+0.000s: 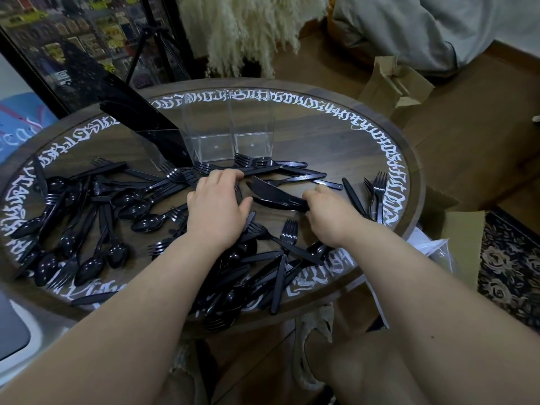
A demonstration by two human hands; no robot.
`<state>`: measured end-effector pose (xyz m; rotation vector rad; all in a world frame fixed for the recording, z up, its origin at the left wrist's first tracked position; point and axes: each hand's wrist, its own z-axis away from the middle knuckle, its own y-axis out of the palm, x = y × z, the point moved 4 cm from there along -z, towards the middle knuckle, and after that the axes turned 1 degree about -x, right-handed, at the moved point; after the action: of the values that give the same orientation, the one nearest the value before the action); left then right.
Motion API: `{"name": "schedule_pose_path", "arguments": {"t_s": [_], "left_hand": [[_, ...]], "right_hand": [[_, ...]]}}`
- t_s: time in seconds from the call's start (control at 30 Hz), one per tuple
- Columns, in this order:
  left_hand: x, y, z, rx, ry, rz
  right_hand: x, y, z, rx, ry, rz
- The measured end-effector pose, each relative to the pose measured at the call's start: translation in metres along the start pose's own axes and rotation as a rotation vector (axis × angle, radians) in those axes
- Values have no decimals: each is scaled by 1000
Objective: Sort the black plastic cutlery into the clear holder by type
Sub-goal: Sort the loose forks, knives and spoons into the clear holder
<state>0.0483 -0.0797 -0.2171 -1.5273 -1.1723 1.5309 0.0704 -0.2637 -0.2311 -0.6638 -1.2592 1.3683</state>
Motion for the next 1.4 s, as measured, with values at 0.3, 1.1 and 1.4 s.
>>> {"name": "schedule_pose_path", "arguments": {"t_s": [0.3,1.1,1.4], "left_hand": [[3,-12,-2,1,17,148],[40,-28,1,81,-415,1075],[47,-36,1,50,-368,1167]], "right_hand": [[38,-19,4,-187,-145,-195],[95,0,-11,-198,-284,-586],[101,6,-13,-102,-186,-809]]}}
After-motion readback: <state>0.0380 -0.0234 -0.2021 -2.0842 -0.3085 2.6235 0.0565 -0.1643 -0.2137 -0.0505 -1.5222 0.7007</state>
